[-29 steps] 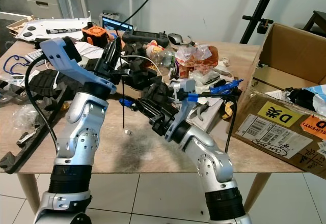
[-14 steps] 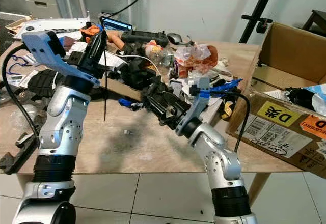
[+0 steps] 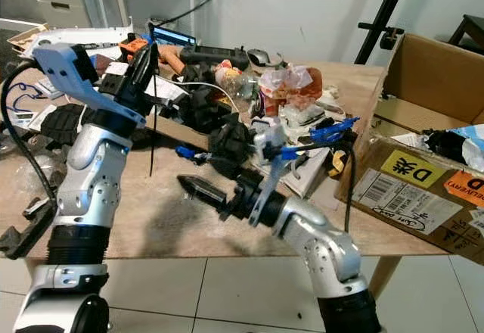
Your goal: Picking trash to rubbish bin
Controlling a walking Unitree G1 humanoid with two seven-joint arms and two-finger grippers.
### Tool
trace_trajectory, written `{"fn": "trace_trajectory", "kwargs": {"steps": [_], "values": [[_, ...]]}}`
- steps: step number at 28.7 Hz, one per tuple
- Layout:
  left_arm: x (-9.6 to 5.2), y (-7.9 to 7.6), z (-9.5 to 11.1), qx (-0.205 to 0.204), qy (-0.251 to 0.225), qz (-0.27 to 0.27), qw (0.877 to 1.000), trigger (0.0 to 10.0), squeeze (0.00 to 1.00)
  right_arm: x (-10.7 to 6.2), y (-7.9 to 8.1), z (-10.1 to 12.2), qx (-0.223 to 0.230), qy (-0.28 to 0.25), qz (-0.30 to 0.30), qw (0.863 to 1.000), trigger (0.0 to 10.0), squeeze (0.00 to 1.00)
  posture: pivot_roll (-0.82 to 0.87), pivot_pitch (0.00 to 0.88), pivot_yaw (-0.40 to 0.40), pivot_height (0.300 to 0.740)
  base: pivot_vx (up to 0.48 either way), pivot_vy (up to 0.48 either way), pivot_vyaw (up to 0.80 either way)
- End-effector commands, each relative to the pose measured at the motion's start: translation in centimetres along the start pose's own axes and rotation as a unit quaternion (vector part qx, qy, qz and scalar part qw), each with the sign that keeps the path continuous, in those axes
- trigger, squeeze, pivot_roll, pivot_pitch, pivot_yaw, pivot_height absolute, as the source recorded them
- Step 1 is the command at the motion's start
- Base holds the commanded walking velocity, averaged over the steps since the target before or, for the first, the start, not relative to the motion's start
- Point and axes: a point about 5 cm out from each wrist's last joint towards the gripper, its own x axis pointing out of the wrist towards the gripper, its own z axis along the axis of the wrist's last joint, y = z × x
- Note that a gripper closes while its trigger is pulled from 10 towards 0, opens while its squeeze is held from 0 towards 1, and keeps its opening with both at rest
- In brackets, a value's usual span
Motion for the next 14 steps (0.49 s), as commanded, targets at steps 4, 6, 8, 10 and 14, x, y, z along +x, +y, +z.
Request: {"fn": "trace_trajectory", "kwargs": {"steps": [4, 6, 8, 10, 14], "values": [[0.5, -2.3, 0.0, -0.022, -0.008, -0.046, 0.999, 0.0, 0.00, 0.3, -1.0, 0.6, -0.025, -0.030, -0.056, 0.998, 10.0, 0.00, -0.01, 0.093, -0.082, 0.740, 0.000, 0.000, 0.00], [0.3, -2.6, 0.0, -0.028, -0.009, -0.052, 0.998, 0.0, 0.00, 0.3, -1.5, 1.0, -0.030, -0.045, -0.075, 0.996, 10.0, 0.00, -0.01, 0.086, -0.081, 0.740, 0.000, 0.000, 0.00], [0.1, -2.9, 0.2, -0.033, -0.007, -0.061, 0.998, 0.0, 0.00, 0.2, -1.9, 1.5, -0.027, -0.058, -0.089, 0.994, 10.0, 0.00, -0.01, 0.086, -0.081, 0.740, 0.000, 0.000, 0.00], [0.0, -3.2, 0.2, -0.040, -0.007, -0.064, 0.997, 0.0, 0.00, 0.2, -2.0, 1.5, -0.021, -0.062, -0.089, 0.994, 10.0, 0.00, -0.01, 0.082, -0.081, 0.740, 0.000, 0.000, 0.00], [-0.3, -4.0, 0.1, -0.056, -0.009, -0.063, 0.996, 0.0, 0.00, 0.3, -1.8, 1.4, -0.004, -0.062, -0.074, 0.995, 10.0, 0.00, -0.01, 0.079, -0.081, 0.740, 0.000, 0.000, 0.00]]}}
